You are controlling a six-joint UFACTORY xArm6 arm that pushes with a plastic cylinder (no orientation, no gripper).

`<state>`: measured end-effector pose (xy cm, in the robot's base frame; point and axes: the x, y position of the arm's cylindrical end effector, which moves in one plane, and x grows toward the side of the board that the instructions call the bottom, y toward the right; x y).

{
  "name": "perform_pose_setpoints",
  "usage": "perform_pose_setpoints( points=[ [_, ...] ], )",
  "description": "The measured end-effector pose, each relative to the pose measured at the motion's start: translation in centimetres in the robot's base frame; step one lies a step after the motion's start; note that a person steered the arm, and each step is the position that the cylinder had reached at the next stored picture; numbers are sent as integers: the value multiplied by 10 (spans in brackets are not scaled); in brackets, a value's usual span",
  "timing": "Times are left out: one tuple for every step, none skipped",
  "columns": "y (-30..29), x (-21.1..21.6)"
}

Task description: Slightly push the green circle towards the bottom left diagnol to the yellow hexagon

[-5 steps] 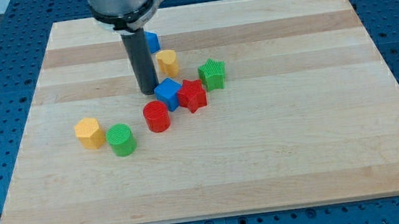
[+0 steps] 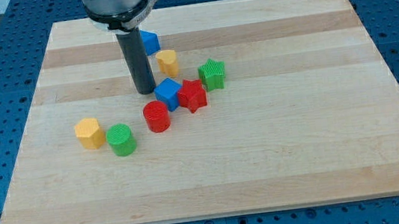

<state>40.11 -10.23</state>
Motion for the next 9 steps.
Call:
perform_pose_setpoints(
  points=[
    [-1,0],
    [-4,3],
    [-38,30],
    [-40,33],
    [-39,33],
    [-32,55],
    [-32,59],
    [-32,85],
    [-32,92]
  ],
)
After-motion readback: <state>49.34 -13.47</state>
